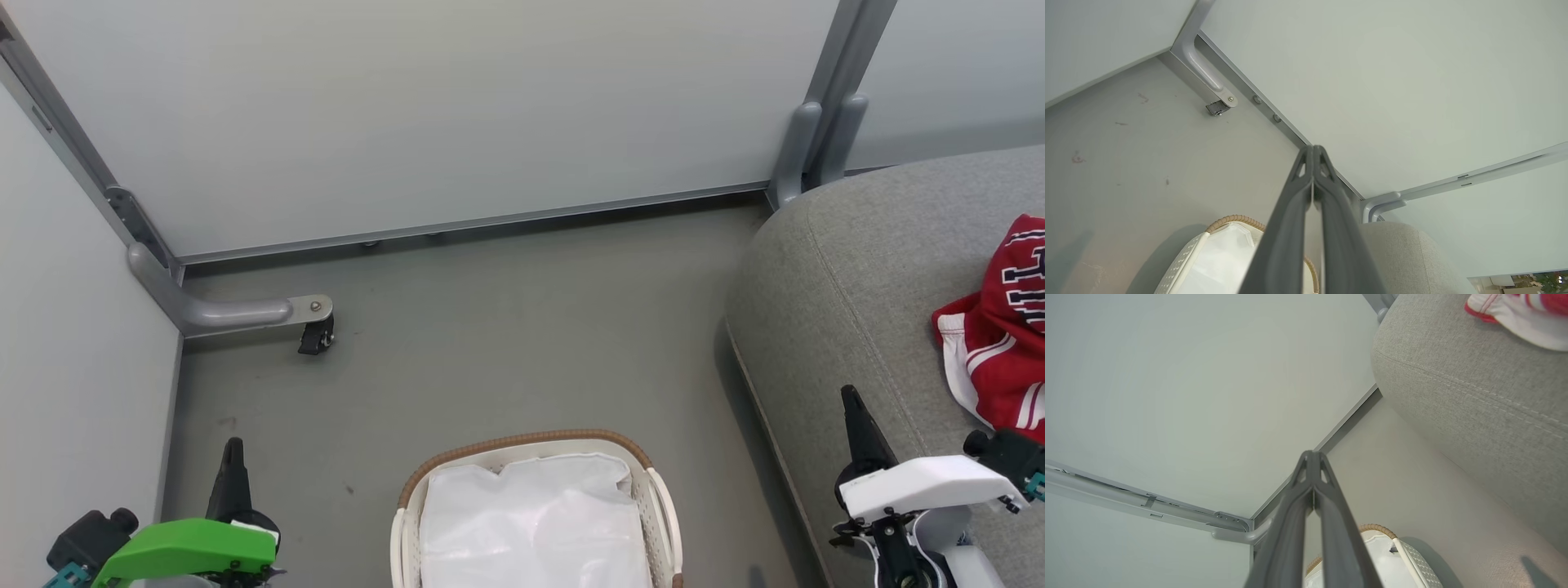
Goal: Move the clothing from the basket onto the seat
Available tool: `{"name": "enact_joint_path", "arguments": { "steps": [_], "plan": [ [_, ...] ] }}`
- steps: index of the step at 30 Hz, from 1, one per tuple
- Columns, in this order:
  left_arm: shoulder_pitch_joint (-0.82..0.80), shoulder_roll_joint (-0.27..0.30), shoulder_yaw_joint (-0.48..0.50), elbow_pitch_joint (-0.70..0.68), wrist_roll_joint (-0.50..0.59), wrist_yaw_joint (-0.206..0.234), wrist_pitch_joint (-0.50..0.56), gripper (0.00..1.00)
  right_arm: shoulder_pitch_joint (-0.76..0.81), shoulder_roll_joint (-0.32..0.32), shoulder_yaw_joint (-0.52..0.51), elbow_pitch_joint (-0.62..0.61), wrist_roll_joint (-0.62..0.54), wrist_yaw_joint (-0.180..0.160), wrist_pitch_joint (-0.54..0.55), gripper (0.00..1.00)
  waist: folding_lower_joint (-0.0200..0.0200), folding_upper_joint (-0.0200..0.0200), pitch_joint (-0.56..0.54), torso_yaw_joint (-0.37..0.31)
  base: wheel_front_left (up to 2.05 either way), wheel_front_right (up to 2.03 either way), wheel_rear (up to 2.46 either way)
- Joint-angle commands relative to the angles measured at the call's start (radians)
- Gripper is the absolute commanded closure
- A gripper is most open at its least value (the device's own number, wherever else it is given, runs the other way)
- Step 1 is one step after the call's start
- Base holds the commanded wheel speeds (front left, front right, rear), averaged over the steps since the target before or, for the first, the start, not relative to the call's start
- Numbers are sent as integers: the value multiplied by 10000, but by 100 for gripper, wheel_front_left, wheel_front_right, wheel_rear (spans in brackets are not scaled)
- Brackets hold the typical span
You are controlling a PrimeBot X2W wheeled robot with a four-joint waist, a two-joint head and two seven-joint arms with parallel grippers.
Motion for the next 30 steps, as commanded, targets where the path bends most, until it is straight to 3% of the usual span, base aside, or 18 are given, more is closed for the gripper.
{"name": "enact_joint_path", "arguments": {
  "steps": [1,30],
  "plan": [
    [-268,54,45,-140,-272,-48,60,100,-54,-71,-44,-157,300,-3,57,100,0,0,-5,-2,0,0,0],
    [-490,70,288,-505,-3066,-92,837,100,-46,-90,-228,-449,3361,-6,832,100,0,0,-107,-55,0,0,0]
  ]
}}
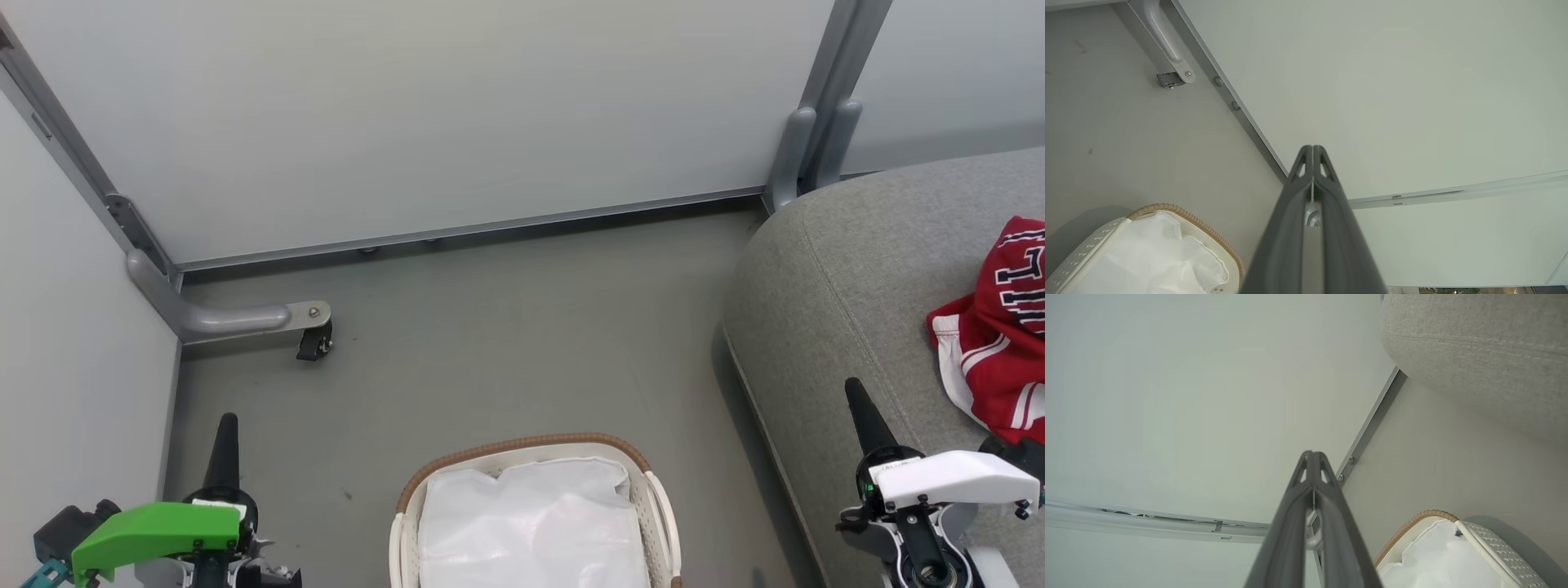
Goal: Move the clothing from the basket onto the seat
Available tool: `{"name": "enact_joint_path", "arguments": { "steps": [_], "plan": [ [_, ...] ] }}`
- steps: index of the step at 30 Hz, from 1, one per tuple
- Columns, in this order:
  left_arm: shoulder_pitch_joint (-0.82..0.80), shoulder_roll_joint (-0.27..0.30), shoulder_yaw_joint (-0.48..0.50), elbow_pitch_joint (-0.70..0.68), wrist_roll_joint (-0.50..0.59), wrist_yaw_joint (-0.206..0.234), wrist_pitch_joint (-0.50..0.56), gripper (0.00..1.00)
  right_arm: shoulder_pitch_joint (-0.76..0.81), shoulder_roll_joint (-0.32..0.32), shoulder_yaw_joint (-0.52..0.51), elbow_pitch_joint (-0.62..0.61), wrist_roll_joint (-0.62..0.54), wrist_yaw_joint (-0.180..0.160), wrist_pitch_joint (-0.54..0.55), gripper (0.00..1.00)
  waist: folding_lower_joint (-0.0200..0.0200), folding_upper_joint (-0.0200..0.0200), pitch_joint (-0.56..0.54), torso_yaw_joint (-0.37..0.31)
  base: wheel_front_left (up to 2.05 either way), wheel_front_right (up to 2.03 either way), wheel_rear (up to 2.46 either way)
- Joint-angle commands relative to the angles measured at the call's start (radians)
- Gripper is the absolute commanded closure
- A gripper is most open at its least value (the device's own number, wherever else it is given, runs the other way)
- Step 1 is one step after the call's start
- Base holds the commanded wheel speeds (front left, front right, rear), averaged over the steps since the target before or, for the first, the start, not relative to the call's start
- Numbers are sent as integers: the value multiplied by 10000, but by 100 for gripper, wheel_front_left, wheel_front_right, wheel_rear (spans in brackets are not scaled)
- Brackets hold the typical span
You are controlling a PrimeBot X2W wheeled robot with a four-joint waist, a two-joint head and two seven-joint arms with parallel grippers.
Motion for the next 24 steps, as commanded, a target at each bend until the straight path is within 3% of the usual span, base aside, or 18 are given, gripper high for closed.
{"name": "enact_joint_path", "arguments": {
  "steps": [1,24],
  "plan": [
    [-212,65,42,-126,-249,-49,68,100,-44,-64,-51,-126,275,-5,63,100,0,0,-6,-3,0,0,0],
    [-371,73,206,-338,-2028,-87,559,100,-35,-77,-161,-303,2206,-7,561,100,0,0,-87,-45,0,0,0]
  ]
}}
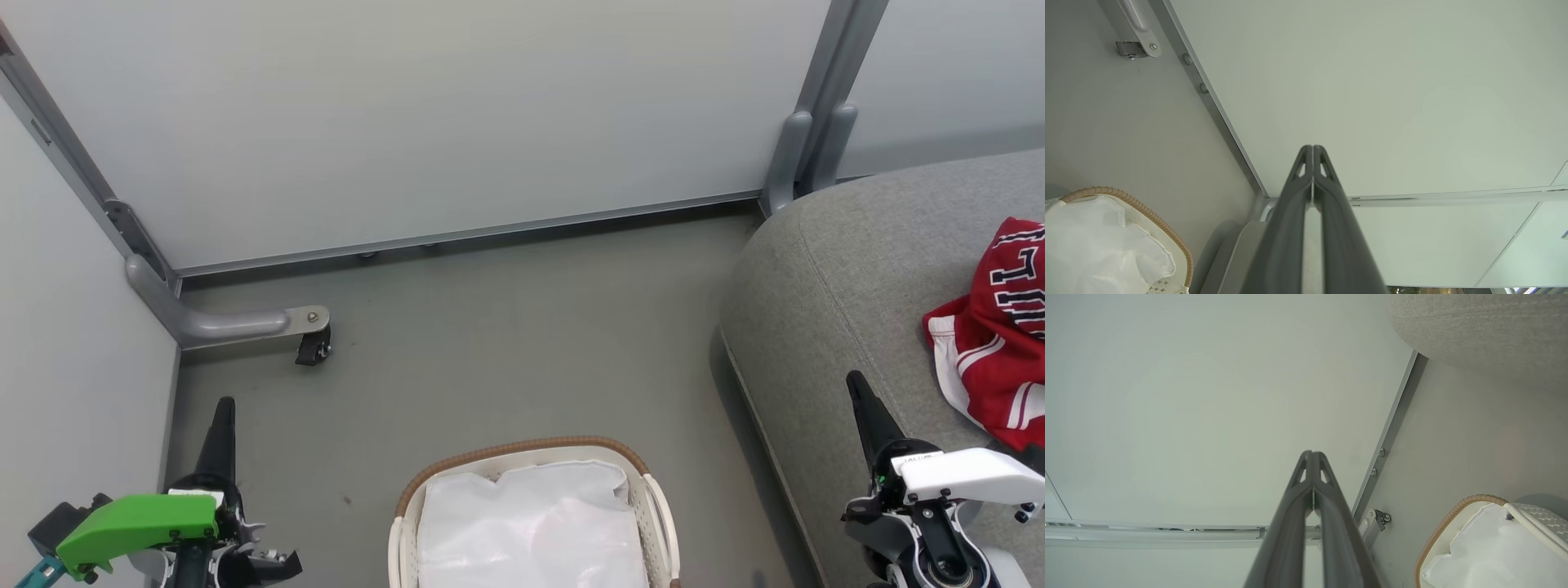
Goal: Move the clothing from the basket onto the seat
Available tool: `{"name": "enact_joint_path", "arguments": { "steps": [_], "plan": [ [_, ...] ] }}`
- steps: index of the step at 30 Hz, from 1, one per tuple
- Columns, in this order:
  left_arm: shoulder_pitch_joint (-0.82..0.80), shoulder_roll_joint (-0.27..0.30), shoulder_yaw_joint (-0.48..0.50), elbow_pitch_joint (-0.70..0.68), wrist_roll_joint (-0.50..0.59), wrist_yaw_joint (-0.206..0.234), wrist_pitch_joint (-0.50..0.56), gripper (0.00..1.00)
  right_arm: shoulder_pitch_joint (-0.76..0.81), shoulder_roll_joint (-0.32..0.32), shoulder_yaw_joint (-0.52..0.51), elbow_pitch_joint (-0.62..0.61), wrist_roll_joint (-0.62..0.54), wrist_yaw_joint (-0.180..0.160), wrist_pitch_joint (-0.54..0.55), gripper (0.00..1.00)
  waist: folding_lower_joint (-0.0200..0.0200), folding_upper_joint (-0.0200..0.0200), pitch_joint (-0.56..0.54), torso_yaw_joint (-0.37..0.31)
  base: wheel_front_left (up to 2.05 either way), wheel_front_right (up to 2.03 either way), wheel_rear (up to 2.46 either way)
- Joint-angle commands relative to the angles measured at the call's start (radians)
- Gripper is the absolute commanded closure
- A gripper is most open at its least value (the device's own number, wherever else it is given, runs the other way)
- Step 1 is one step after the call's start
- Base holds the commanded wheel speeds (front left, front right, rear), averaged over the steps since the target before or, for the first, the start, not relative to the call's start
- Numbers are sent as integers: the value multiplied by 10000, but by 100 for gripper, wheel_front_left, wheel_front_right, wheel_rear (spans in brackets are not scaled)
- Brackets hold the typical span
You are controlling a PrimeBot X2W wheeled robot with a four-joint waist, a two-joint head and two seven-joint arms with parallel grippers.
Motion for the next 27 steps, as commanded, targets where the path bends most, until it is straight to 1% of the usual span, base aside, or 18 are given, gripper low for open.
{"name": "enact_joint_path", "arguments": {
  "steps": [1,19,27],
  "plan": [
    [-237,64,66,-76,-231,-74,64,100,-30,-62,-39,-92,239,-5,76,100,0,0,-5,-2,0,0,0],
    [-313,71,168,-230,-1471,-89,410,100,-21,-70,-117,-210,1592,-5,418,100,0,0,-73,-37,0,0,0],
    [-291,71,162,-218,-1449,-88,413,100,-19,-71,-113,-205,1576,-5,427,100,0,0,-75,-38,0,0,0]
  ]
}}
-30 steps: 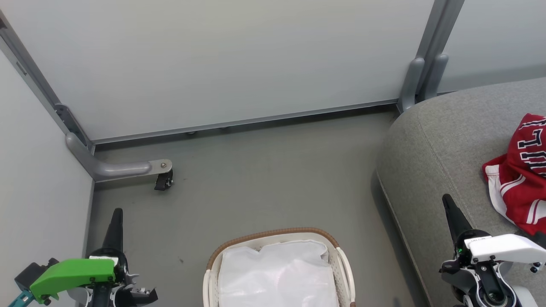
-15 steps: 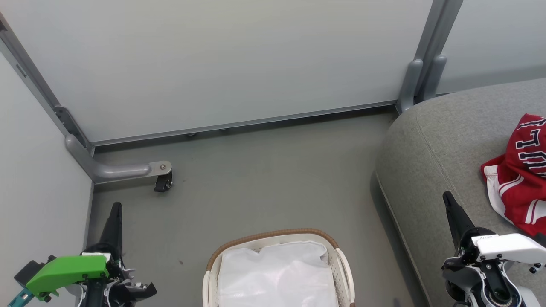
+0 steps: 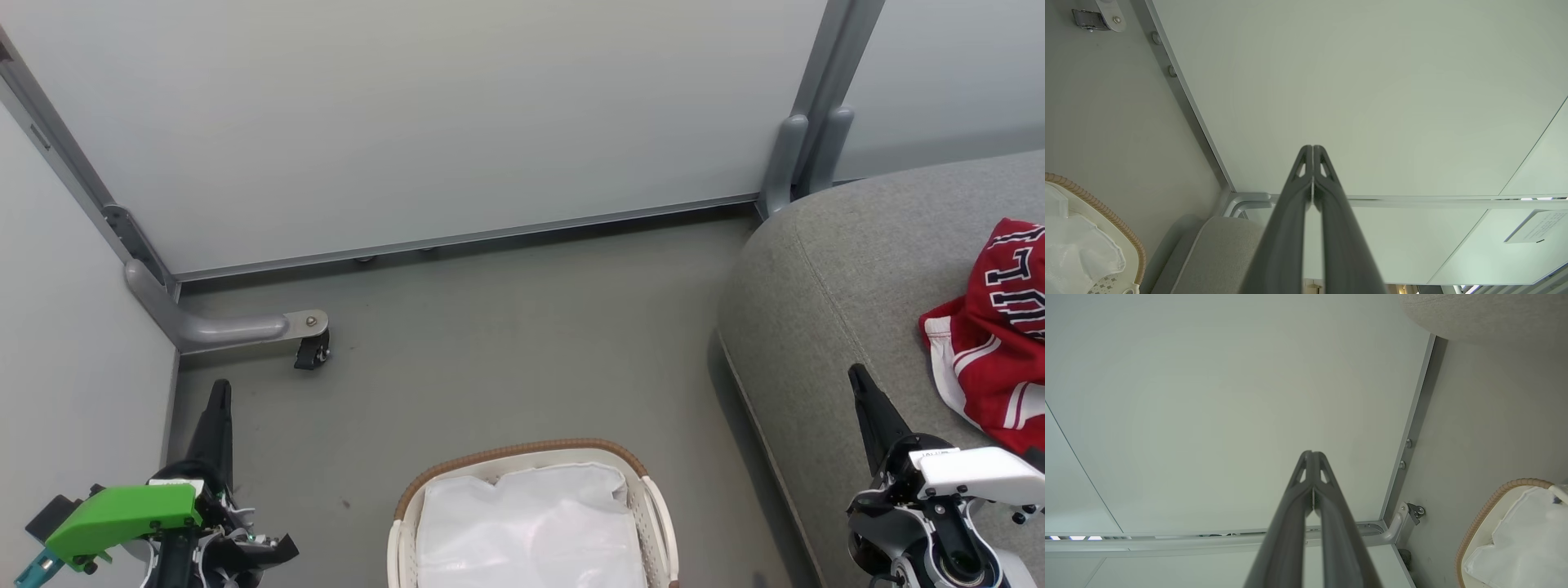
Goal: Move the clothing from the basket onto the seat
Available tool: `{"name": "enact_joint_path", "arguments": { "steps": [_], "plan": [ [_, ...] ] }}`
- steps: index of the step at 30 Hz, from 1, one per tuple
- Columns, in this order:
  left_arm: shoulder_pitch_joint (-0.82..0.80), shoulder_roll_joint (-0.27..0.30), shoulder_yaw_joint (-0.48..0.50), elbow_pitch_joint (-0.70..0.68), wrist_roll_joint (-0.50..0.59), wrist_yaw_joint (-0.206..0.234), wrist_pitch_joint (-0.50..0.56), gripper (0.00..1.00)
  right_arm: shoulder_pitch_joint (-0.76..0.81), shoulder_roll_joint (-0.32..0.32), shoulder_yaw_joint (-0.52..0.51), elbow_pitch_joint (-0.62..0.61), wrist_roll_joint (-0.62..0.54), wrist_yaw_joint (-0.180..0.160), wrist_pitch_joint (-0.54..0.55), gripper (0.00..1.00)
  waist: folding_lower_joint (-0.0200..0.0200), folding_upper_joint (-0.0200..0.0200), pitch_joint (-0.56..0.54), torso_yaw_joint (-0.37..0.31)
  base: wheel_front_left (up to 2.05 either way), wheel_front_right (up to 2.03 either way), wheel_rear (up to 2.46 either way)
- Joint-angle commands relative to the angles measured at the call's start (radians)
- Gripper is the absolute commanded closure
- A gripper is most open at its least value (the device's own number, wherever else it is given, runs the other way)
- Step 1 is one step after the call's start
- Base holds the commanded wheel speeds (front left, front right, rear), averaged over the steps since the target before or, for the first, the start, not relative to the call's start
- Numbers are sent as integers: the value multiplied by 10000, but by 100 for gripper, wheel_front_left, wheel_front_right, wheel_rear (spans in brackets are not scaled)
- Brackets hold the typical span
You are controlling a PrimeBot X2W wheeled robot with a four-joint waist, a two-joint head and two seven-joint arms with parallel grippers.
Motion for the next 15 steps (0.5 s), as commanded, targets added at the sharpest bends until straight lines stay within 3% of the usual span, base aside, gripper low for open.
{"name": "enact_joint_path", "arguments": {
  "steps": [1,15],
  "plan": [
    [-108,65,26,-19,-30,-55,33,100,-11,-59,-17,-37,30,-3,35,100,0,0,0,0,0,0,0],
    [-107,65,24,-19,-31,-55,32,100,-10,-59,-18,-35,31,-3,34,100,0,0,0,0,0,0,0]
  ]
}}
